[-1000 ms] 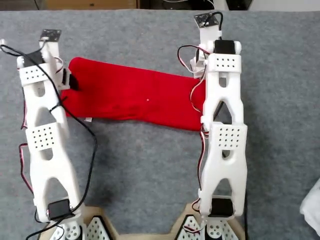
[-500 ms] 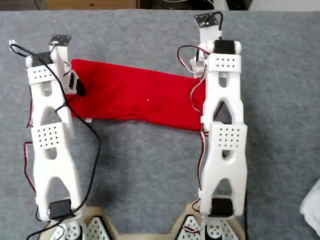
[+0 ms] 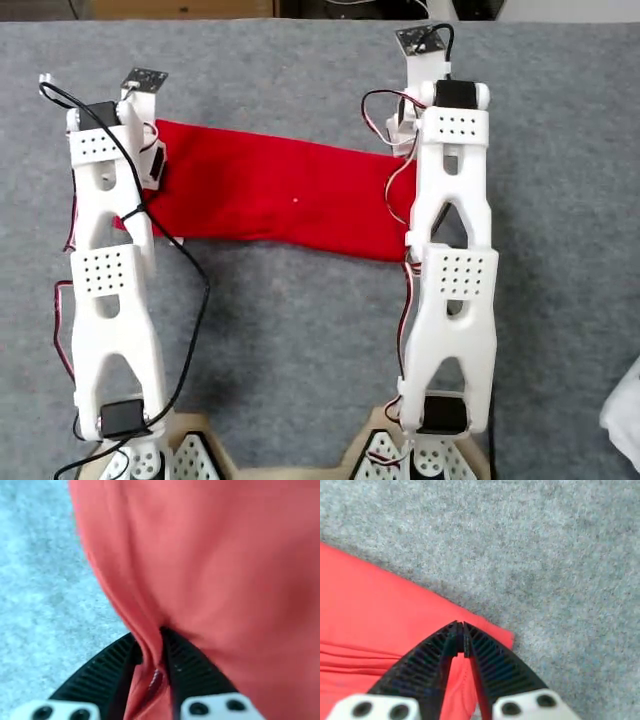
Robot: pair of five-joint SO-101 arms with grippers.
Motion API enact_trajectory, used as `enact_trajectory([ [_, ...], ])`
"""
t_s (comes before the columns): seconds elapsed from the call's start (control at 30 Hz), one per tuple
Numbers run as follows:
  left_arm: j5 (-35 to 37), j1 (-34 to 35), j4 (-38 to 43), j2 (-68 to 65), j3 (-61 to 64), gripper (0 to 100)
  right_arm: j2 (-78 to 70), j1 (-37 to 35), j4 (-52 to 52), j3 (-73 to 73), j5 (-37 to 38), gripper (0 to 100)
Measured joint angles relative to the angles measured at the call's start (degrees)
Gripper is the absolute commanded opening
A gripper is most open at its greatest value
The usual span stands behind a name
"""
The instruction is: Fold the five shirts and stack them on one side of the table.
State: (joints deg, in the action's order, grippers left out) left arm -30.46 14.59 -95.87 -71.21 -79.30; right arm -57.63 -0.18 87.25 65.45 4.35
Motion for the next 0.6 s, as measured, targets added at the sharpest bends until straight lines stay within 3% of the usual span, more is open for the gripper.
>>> enact_trajectory([
  [0.27, 1.76, 0.62, 2.81, -0.26, -8.97, 2, 0.00, 0.00, 0.00, 0.00, 0.00, 0.5],
  [0.37, 1.85, 0.18, 2.81, 0.97, -12.57, 2, 0.00, 0.18, 0.00, 0.26, 4.13, 0.5],
  [0.6, 1.85, -8.18, -1.67, 10.90, -12.92, 2, 0.00, 8.88, 1.05, 7.82, 10.90, 0.5],
])
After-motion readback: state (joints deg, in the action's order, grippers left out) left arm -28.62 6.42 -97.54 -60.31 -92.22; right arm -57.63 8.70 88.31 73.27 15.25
